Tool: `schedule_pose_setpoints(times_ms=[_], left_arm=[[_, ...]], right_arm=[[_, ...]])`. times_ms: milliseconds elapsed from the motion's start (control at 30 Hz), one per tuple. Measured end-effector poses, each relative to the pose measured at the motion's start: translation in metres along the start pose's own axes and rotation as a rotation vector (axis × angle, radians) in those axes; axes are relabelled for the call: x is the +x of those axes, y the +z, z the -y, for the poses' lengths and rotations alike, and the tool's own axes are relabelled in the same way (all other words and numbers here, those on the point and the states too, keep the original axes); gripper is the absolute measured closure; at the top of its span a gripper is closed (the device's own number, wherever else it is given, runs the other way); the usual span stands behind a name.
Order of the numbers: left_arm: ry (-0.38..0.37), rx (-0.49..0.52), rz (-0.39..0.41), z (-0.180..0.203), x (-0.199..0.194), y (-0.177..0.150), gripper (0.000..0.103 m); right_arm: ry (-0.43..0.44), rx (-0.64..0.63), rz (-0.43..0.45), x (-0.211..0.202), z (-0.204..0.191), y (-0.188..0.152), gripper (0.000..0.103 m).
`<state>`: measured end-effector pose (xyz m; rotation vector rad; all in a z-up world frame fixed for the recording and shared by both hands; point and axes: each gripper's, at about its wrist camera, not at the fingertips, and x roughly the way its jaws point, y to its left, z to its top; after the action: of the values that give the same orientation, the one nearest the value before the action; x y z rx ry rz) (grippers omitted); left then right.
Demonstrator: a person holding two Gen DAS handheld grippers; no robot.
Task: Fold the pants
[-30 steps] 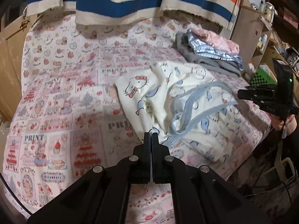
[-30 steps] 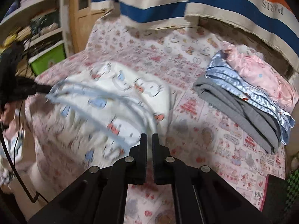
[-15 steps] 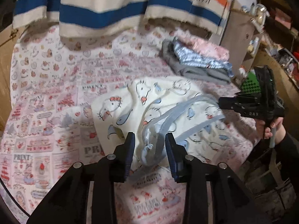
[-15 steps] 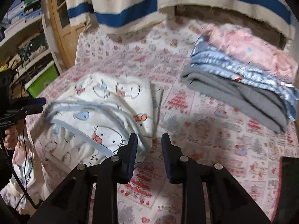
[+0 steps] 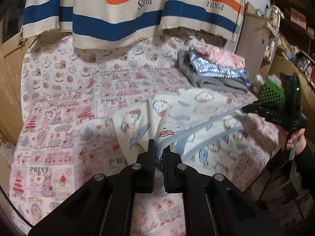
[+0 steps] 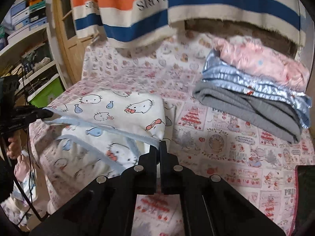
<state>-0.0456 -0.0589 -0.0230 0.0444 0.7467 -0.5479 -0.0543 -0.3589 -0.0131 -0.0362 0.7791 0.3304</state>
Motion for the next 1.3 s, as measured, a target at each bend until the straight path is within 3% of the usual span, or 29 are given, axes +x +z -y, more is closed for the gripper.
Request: schedule_pose_setpoints(times_ms=[133,300,367,433,467,533,667,767,800,900,1033,1067,1100,1133,1167,1300], left_arm=[[-0.007,0.000,-0.068,-0.001,0.012,-0.020,0.097],[-0.011,-0.022,-0.112,-0.006,0.017,-0.037,0.096],[-0.021,-0.036,-0.116,-0.011,0.014,-0.037,0.090],[-0.043,-0.039,-0.102,-0.013,0.004,-0.034,0.072],[-0.057,-0.032,-0.080,-0.014,-0.005,-0.032,0.068],[-0.056,-0.025,-0.037,-0.013,-0.019,-0.025,0.054],[0.007,-0.064,0.027,-0.021,-0.023,0.009,0.048],[0.073,-0.109,-0.035,-0.039,0.011,0.035,0.048],[0.103,-0.127,-0.071,-0.047,0.027,0.042,0.049],[0.101,-0.179,-0.168,-0.068,0.068,0.053,0.068],[0.087,-0.195,-0.208,-0.078,0.090,0.052,0.069],[0.077,-0.193,-0.210,-0.077,0.092,0.051,0.071],[0.056,-0.195,-0.213,-0.077,0.094,0.049,0.082],[0.035,-0.199,-0.212,-0.077,0.096,0.049,0.098],[0.019,-0.199,-0.205,-0.075,0.097,0.050,0.102],[0.076,-0.161,-0.105,-0.074,0.082,0.063,0.103]], right_arm=[[-0.046,-0.044,-0.039,0.003,-0.013,-0.020,0.101],[-0.008,-0.052,-0.091,0.010,-0.017,-0.040,0.101],[-0.012,-0.081,-0.087,0.007,-0.020,-0.044,0.100],[-0.025,-0.088,-0.080,0.000,-0.018,-0.042,0.080],[-0.023,-0.074,-0.063,-0.006,-0.015,-0.041,0.074],[0.019,-0.016,-0.009,-0.019,-0.001,-0.031,0.054],[0.101,0.110,0.045,-0.021,0.029,0.001,0.053],[0.134,0.220,-0.012,0.014,0.046,0.034,0.056],[0.161,0.275,-0.062,0.034,0.052,0.044,0.063],[0.174,0.325,-0.151,0.078,0.058,0.058,0.065],[0.145,0.287,-0.215,0.113,0.055,0.066,0.067],[0.159,0.291,-0.227,0.120,0.055,0.068,0.072],[0.204,0.295,-0.244,0.126,0.053,0.069,0.091],[0.236,0.292,-0.247,0.128,0.051,0.071,0.103],[0.236,0.282,-0.227,0.128,0.049,0.074,0.103],[0.099,0.244,-0.115,0.116,0.051,0.093,0.103]])
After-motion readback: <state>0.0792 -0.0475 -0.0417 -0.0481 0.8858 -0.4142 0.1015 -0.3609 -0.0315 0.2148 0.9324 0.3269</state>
